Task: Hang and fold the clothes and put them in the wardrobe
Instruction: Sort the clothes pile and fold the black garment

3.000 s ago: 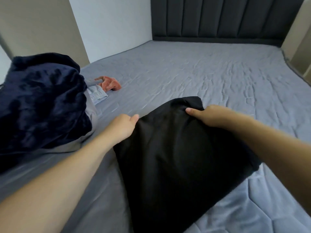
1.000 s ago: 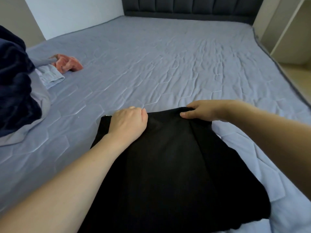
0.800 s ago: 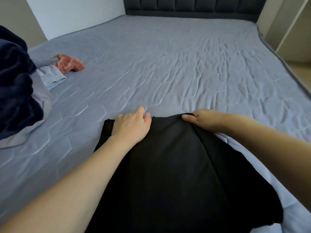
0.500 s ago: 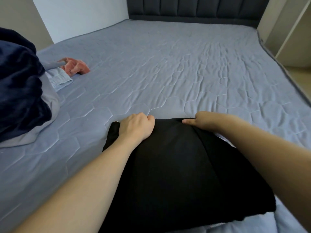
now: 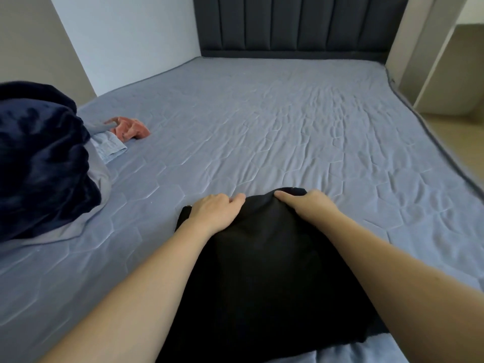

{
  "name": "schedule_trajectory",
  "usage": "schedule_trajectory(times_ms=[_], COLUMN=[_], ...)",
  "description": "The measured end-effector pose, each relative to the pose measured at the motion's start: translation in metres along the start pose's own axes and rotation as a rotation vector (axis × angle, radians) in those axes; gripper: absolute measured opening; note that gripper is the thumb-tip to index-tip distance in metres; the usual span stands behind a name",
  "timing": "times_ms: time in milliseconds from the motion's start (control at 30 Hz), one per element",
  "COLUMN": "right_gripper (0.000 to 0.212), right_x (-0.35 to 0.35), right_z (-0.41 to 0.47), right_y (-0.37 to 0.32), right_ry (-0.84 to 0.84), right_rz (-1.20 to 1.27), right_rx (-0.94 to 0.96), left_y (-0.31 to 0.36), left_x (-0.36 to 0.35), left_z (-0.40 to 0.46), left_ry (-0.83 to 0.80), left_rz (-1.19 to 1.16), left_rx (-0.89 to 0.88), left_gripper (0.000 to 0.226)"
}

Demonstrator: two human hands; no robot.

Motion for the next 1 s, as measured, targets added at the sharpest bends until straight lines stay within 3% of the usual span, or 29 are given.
schedule_trajectory(times_ms=[167,300,433,667,833,1000], right_gripper=[0.042,0.033,0.041,0.039,0.043,0.05], right_x=[0.03,0.106,0.204,0.344,0.352,0.321], right_z=[-0.036,-0.083,-0.156,-0.333,-0.467,-0.555], right_y=[-0.038,-0.141,-0.301,-0.638,-0.815,-0.936], right_ry=[-0.34,-0.419,-0.355,-0.419,-0.515,-0.577], right_rz=[0.45,0.622,0.669,0.662,0.669,0.689], right_rx=[-0.134,-0.073,0.078,0.395,0.641,0.803], left_y=[0.022,0.073,0.121,0.144,0.09,0.027], left_x=[0.067,0.216,0.423,0.818,1.012,1.138], left_z=[-0.023,-0.043,-0.074,-0.198,-0.305,-0.388], left_ry=[-0.017,0.094,0.257,0.532,0.613,0.738], left_rz=[0.131,0.233,0.355,0.364,0.542,0.616], left_rx=[0.019,-0.043,-0.139,-0.053,0.056,0.191], left_gripper=[0.068,0.069,0.073,0.063,0.067,0.069])
Point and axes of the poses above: each hand's wrist, its own z-axis towards the middle knuckle, its own x-axis out of the back of the hand, y = z × x, the point moved 5 cm from there along z, towards the middle knuckle, and after that the axes turned 13 degrees about -z, right-handed, at the moved point
